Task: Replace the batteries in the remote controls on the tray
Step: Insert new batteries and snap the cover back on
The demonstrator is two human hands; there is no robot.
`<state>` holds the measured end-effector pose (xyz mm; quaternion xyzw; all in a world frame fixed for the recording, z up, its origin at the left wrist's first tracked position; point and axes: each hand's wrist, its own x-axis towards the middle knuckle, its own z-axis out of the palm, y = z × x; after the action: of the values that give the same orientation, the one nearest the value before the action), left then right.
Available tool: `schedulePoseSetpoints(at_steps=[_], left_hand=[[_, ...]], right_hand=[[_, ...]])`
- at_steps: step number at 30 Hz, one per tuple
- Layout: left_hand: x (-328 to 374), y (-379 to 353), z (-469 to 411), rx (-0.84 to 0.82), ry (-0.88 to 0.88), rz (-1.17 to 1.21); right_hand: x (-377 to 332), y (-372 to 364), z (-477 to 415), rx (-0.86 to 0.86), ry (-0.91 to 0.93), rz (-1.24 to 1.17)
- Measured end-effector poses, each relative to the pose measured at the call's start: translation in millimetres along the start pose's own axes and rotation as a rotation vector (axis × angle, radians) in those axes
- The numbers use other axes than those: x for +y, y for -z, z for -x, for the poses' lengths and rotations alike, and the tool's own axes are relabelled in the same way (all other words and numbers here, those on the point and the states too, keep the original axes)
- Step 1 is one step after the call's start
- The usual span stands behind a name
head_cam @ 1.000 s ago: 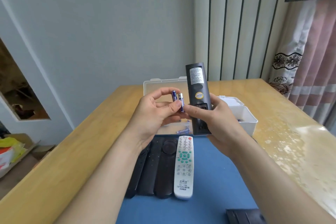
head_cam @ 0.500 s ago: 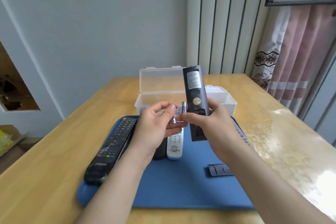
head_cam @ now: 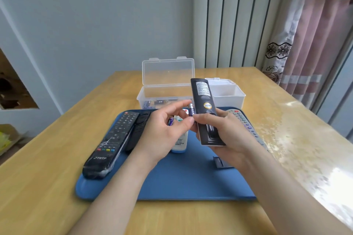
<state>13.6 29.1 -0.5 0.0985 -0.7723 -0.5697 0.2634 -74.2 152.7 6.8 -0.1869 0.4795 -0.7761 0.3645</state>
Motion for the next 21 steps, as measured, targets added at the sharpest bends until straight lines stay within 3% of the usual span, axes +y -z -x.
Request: schedulePoseSetpoints(at_steps=[7, 14, 18, 21], left_hand=[[-0.4, -2.0, 3.2, 0.099, -0.125, -0.256], [4.6, -2.3, 4.3, 0.168, -0.124, -0.275], [2.3, -1.9, 4.3, 0.178, -0.150, -0.375], [3.3, -0.4, 3.1, 0.180, -0.149, -0.321]], right_hand=[[-1.3, 0.3, 1.7, 0.022, -0.008, 0.067], [0.6, -3.7, -1.4, 0.160, -0.075, -0.084], [3.0, -0.5, -2.6, 0.129, -0.065, -0.056], [4.0, 2.5, -2.6, 0.005, 0.008, 0.037]])
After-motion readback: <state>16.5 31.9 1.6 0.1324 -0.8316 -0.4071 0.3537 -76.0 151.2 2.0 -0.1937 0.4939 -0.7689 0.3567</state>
